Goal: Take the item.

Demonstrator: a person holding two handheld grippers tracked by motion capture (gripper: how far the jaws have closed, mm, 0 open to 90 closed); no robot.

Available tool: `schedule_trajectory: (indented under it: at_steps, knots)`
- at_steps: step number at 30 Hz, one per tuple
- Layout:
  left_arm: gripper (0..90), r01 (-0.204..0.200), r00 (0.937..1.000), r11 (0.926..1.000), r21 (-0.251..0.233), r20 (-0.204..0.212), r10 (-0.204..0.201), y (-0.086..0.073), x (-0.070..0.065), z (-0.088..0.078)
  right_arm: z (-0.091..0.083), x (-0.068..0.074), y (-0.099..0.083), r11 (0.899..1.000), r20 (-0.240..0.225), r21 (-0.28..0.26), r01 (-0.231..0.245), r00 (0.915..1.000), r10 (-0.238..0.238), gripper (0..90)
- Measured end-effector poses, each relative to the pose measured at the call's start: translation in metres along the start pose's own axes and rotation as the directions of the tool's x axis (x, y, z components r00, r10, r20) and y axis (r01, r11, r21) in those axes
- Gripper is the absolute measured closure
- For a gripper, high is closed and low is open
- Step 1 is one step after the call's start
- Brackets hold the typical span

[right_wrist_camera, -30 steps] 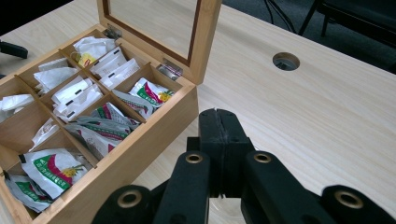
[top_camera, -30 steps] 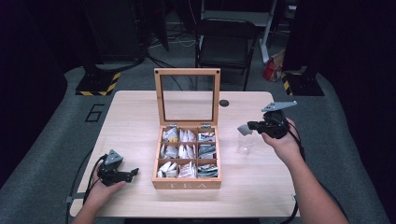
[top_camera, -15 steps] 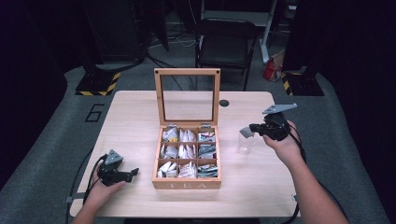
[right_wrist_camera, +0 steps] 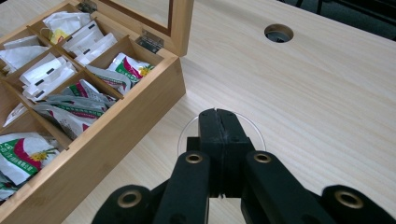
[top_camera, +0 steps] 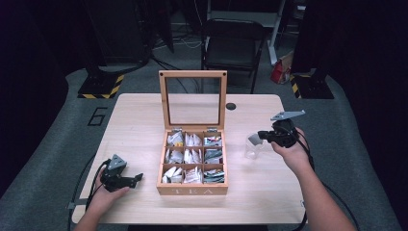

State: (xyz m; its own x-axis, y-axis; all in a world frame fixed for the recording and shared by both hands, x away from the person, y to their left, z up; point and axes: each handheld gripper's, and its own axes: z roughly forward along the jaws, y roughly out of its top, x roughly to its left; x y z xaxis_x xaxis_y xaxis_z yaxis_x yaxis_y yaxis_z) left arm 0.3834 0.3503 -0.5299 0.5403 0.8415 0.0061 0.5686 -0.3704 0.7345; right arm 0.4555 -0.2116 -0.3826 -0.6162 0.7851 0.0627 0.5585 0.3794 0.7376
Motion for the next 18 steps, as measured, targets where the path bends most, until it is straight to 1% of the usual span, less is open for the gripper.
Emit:
schedule_trajectory:
  at_steps: [8, 11, 13, 18]
  knots:
    - [11.7, -0.001, 1.0, 1.0, -0.001, 0.0, 0.001, 0.0, 0.0, 0.0, 0.01, -0.002, -0.006, 1.0, 0.007, 0.018, -0.01, 0.9999, 0.009, 90.0]
    - [11.7, -0.002, 1.0, 1.0, -0.001, -0.002, 0.002, 0.0, 0.0, 0.0, 0.012, -0.002, -0.008, 1.0, 0.002, 0.022, -0.015, 0.9999, 0.015, 90.0]
    - [11.8, -0.009, 1.0, 0.9999, 0.005, 0.0, 0.009, 0.0, 0.001, 0.0, 0.014, -0.002, -0.009, 1.0, 0.006, 0.027, -0.008, 1.0, 0.008, 90.0]
    - [11.8, -0.006, 1.0, 1.0, 0.003, -0.001, 0.006, 0.0, 0.0, 0.0, 0.016, -0.002, -0.009, 0.999, 0.009, 0.033, -0.008, 0.9999, 0.008, 90.0]
